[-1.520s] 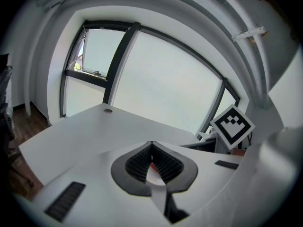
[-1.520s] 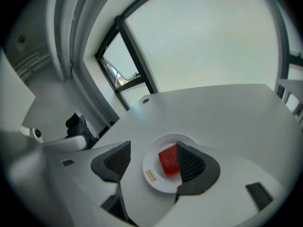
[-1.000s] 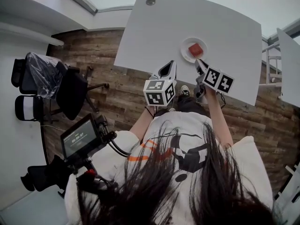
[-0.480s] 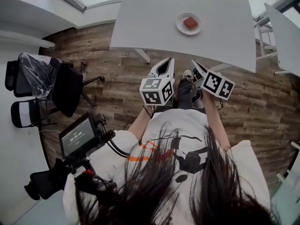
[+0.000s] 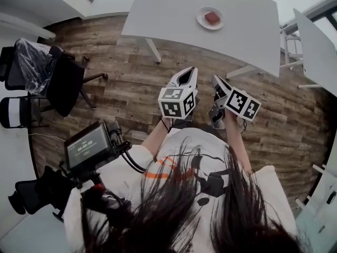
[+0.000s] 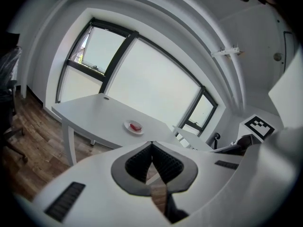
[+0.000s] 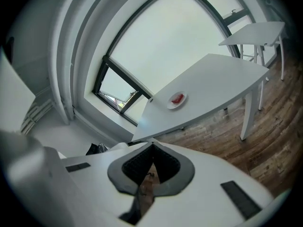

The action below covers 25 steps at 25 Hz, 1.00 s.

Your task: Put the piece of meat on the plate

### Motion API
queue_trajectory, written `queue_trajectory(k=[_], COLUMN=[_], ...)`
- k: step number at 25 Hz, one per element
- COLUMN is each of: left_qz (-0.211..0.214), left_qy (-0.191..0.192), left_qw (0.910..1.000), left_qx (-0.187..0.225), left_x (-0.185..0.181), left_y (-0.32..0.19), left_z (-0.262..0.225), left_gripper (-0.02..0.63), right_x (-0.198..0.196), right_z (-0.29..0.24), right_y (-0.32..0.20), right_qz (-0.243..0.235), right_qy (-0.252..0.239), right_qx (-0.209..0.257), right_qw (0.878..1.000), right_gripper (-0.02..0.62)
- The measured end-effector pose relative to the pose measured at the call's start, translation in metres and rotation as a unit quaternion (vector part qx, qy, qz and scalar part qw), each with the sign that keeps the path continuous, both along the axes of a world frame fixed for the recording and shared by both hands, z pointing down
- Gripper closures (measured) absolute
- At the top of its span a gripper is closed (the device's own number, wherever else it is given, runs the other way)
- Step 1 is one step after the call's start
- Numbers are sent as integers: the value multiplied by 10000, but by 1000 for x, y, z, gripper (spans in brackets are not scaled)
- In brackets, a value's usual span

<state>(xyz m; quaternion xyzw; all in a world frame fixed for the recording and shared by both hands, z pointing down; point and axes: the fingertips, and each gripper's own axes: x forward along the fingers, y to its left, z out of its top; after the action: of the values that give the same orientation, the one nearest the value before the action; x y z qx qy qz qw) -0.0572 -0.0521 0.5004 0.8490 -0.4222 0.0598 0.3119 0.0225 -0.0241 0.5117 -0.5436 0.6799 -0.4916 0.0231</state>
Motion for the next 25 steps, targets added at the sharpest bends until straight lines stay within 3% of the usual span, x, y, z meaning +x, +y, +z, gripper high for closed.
queue_trajectory(k=[7, 11, 17, 21, 25], left_qz=[-216, -214, 41, -34, -234], left_qy=[14, 9, -344, -593, -665], left_qw=[9996, 9997, 9994, 9982, 9974], left_qx=[164, 137, -7, 51, 178], left_x=[19, 47, 70, 61, 34], left_y=[51, 112, 213, 257, 278], left_z=[-14, -13, 7, 7, -19], left_gripper=[601, 601, 601, 601, 601], right_x=[22, 53, 89, 81, 46], right_z=[-13, -13, 1, 4, -11], right_y=[62, 126, 207, 242, 260], right_qz=[-72, 12, 269, 158, -151], right_qy=[-41, -90, -255, -518, -630], right_qx=[193, 221, 137, 186, 221], right_qw=[9998, 9997, 9992, 9984, 9977], right_gripper=[589, 589, 589, 589, 589])
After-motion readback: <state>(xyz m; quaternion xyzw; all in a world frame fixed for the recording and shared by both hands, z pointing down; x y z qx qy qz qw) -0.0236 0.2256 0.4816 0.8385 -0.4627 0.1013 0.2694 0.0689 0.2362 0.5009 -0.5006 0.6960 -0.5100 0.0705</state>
